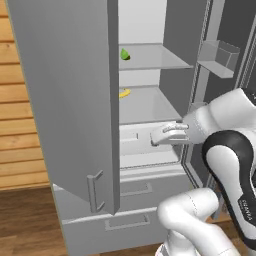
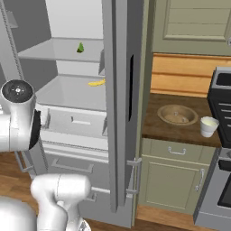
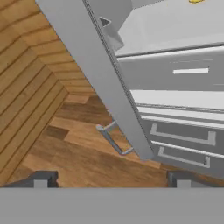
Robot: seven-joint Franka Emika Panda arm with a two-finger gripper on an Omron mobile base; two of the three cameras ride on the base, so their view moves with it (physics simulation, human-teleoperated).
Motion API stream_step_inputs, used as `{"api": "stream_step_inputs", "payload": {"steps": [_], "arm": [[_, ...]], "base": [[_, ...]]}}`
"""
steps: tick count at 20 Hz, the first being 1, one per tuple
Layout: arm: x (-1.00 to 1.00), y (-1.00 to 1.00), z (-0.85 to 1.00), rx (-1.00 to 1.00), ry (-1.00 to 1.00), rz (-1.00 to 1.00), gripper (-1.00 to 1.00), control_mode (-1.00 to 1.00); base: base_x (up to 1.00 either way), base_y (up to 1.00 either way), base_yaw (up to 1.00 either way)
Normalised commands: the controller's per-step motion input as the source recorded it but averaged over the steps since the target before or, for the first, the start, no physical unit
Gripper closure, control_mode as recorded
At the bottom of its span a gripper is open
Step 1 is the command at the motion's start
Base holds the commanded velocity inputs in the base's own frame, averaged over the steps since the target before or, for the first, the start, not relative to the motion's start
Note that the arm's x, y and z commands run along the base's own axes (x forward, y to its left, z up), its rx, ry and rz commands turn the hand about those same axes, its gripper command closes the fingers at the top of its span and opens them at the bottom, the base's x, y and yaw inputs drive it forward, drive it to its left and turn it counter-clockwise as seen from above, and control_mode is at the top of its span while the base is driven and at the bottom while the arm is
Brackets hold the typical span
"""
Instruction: Grab a lemon wedge from the fridge and one ice cube from the ice bowl, and put them in the glass of lemonade.
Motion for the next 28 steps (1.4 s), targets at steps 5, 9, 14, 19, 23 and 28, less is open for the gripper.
{"api": "stream_step_inputs", "payload": {"steps": [5, 9, 14, 19, 23, 28], "arm": [[0.77, 0.04, 0.52, 0.10, 0.05, 0.21, -1.00, -1.00], [0.77, 0.27, 0.41, 0.00, 0.00, 0.19, -1.00, -1.00], [0.57, 0.40, 0.15, 0.00, 0.01, 0.13, -1.00, -1.00], [0.71, 0.31, -0.07, 0.00, -0.13, 0.02, -1.00, -1.00], [0.49, 0.15, 0.01, 0.09, -0.14, 0.05, -1.00, -1.00], [0.23, 0.25, 0.05, 0.12, -0.06, 0.29, -1.00, -1.00]], "base": [[0.00, 0.00, 0.00], [0.00, 0.00, 0.00], [0.00, 0.00, 0.00], [0.00, 0.00, 0.00], [0.00, 0.00, 0.00], [0.00, 0.00, 0.00]]}}
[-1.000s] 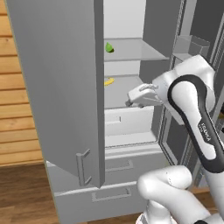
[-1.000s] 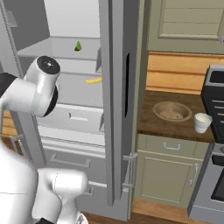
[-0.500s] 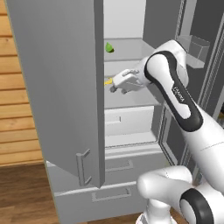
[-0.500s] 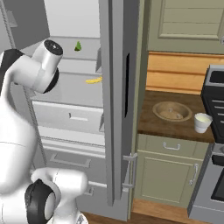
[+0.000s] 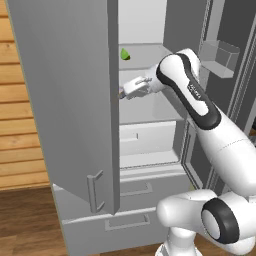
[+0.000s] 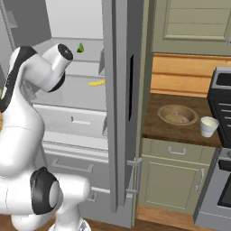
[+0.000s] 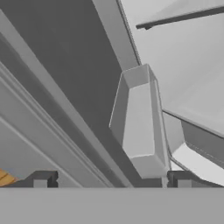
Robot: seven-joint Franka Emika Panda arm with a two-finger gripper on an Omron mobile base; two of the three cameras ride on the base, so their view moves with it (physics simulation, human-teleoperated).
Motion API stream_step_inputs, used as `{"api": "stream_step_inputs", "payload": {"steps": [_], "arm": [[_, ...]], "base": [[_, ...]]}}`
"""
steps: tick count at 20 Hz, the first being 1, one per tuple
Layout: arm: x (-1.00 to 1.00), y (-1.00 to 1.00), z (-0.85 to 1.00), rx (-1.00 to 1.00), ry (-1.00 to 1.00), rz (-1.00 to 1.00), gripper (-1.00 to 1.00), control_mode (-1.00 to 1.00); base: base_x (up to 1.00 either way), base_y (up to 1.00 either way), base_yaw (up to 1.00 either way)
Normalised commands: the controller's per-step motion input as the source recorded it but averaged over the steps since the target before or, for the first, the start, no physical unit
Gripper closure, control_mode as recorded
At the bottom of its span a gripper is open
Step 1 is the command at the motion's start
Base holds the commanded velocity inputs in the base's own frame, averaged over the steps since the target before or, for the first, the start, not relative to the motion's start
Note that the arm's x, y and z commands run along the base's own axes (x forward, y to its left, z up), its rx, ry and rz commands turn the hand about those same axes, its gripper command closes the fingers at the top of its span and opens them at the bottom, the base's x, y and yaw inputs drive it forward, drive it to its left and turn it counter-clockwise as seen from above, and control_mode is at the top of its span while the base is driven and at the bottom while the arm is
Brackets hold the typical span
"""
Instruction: Grab a lemon wedge from the fridge and one ice cube from the ice bowl, and put them in the glass of lemonade.
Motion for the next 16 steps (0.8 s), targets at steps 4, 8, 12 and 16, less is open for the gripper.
{"api": "stream_step_inputs", "payload": {"steps": [4, 8, 12, 16], "arm": [[0.18, 0.24, 0.07, 0.02, -0.03, 0.27, -1.00, -1.00], [0.12, 0.39, 0.00, 0.00, -0.10, 0.08, -1.00, -1.00], [0.04, 0.55, 0.00, 0.00, -0.12, 0.04, -1.00, -1.00], [-0.07, 0.74, 0.00, 0.00, -0.21, 0.06, -1.00, -1.00]], "base": [[0.00, 0.00, 0.00], [0.00, 0.00, 0.00], [0.00, 0.00, 0.00], [0.00, 0.00, 0.00]]}}
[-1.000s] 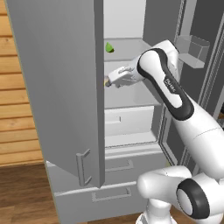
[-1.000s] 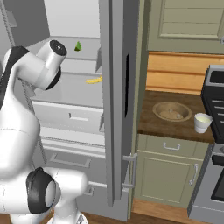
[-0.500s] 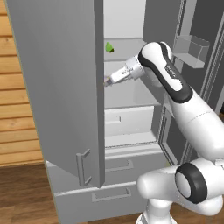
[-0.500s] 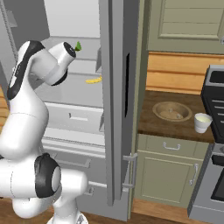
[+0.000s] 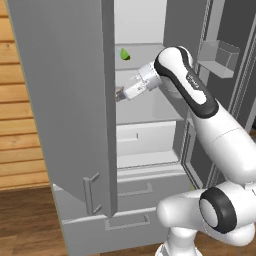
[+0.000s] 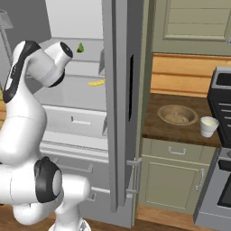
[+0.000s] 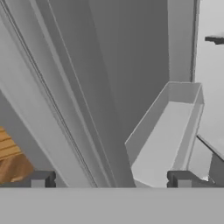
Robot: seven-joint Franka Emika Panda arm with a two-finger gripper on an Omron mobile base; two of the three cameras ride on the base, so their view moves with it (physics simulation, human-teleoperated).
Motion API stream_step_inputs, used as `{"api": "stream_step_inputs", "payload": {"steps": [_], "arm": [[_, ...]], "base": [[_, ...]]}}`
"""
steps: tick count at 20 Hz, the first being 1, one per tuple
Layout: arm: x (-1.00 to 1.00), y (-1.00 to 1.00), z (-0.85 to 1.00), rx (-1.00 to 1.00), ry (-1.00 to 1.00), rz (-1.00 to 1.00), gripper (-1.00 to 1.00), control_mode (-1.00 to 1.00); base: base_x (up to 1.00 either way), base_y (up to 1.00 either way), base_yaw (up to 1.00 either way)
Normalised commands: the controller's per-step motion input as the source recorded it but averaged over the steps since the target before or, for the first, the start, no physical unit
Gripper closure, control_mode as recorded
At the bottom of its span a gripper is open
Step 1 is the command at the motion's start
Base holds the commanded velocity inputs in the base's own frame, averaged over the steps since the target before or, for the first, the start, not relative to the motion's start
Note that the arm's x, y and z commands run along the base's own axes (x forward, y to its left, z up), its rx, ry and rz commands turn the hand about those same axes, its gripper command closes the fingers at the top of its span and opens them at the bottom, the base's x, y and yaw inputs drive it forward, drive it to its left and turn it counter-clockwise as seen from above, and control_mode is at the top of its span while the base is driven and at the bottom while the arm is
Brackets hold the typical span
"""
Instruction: Grab a lemon wedge from the fridge and one ice cube from the ice bowl, and put them in the glass of lemonade.
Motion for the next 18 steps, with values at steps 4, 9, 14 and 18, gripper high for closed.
{"api": "stream_step_inputs", "payload": {"steps": [4, 9, 14, 18], "arm": [[-0.08, 0.81, 0.01, 0.00, -0.24, 0.05, -1.00, -1.00], [-0.07, 0.88, 0.09, 0.00, -0.21, 0.01, -1.00, -1.00], [0.00, 0.91, 0.07, 0.00, -0.19, 0.02, -1.00, -1.00], [0.00, 0.74, 0.00, 0.04, -0.19, 0.02, -1.00, -1.00]], "base": [[0.00, 0.00, 0.00], [0.00, 0.00, 0.00], [0.00, 0.00, 0.00], [0.00, 0.00, 0.00]]}}
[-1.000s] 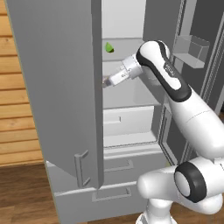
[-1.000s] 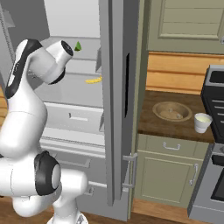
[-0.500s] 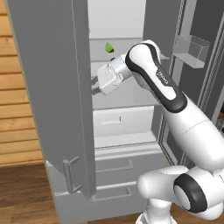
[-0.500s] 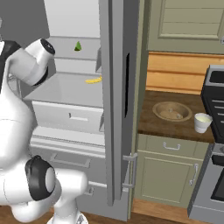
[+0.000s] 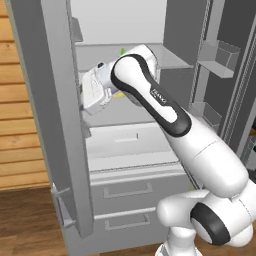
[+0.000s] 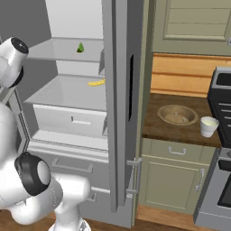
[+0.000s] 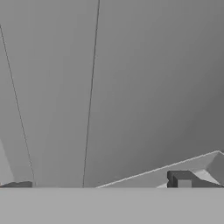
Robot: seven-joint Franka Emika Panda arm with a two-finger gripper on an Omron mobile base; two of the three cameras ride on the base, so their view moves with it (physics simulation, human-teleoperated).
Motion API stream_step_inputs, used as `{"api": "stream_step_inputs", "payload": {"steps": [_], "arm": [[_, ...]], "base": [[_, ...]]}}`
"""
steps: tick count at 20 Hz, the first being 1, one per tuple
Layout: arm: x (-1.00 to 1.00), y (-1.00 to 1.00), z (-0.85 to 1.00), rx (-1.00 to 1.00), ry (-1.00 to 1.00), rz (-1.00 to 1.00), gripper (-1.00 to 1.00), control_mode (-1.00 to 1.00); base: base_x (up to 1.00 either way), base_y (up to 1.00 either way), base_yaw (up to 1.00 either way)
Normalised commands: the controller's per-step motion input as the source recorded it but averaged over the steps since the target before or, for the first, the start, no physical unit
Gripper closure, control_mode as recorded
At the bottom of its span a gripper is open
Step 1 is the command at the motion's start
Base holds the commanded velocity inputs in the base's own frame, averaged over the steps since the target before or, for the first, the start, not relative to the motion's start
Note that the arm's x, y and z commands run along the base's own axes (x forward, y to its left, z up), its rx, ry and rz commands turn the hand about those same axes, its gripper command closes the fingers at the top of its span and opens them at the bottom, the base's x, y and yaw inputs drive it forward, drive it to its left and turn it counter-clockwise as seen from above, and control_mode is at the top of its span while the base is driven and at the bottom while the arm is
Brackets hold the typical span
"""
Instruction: Grab a lemon wedge from the fridge and one ice cube from the ice bowl, and put them in the glass of lemonade.
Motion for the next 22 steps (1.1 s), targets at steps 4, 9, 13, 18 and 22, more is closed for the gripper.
{"api": "stream_step_inputs", "payload": {"steps": [4, 9, 13, 18, 22], "arm": [[0.00, 0.64, -0.08, 0.17, -0.23, 0.00, -1.00, -1.00], [0.01, 0.68, -0.01, 0.11, -0.11, 0.00, -1.00, -1.00], [0.18, 0.76, -0.04, 0.01, 0.04, 0.00, -1.00, -1.00], [0.02, 0.26, 0.02, 0.00, 0.13, 0.00, -1.00, -1.00], [-0.31, -0.48, 0.03, 0.00, 0.04, -0.11, -1.00, -1.00]], "base": [[0.00, 0.00, 0.00], [0.00, 0.00, 0.00], [0.00, 0.00, 0.00], [0.00, 0.00, 0.00], [0.00, 0.00, 0.00]]}}
